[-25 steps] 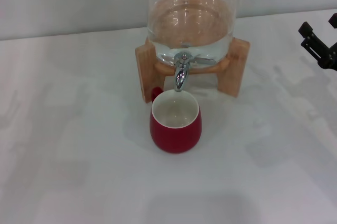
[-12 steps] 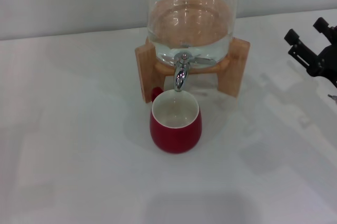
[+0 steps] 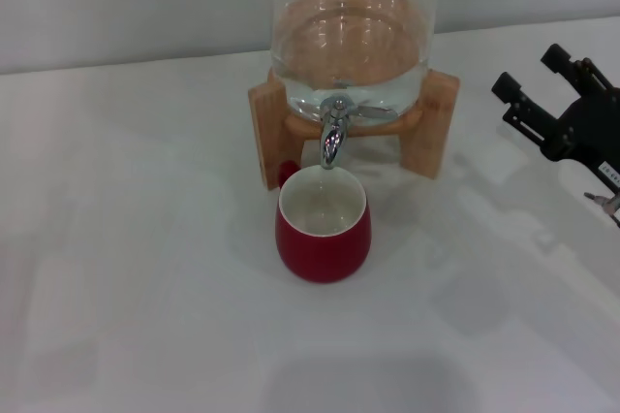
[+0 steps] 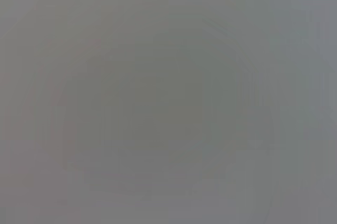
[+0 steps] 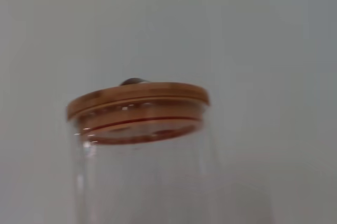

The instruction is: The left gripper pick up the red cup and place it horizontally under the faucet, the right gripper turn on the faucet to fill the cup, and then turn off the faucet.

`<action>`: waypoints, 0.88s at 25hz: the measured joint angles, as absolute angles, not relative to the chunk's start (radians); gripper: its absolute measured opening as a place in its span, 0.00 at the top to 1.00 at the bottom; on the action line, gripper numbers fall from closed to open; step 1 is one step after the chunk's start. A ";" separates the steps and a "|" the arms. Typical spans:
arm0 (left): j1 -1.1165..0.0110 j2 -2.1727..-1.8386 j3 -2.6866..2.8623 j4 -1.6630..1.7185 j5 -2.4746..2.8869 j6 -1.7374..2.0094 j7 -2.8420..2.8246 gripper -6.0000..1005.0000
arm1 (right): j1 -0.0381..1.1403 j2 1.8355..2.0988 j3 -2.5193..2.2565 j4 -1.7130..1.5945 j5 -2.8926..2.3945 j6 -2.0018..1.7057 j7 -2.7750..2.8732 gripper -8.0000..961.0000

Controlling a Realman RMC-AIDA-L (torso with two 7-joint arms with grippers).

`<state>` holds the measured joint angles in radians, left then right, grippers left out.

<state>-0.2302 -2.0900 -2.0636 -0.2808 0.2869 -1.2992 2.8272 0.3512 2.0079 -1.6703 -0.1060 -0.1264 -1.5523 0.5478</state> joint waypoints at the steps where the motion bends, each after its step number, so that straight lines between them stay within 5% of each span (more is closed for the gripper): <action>1: -0.230 -2.090 -2.064 -0.281 0.287 -1.299 2.827 0.14 | 0.351 2.008 -1.677 -0.106 -0.130 -1.557 0.552 0.12; 22: -0.230 -2.092 -2.054 -0.279 0.305 -1.299 2.827 0.14 | 0.390 2.013 -1.809 -0.148 -0.237 -1.559 0.627 0.12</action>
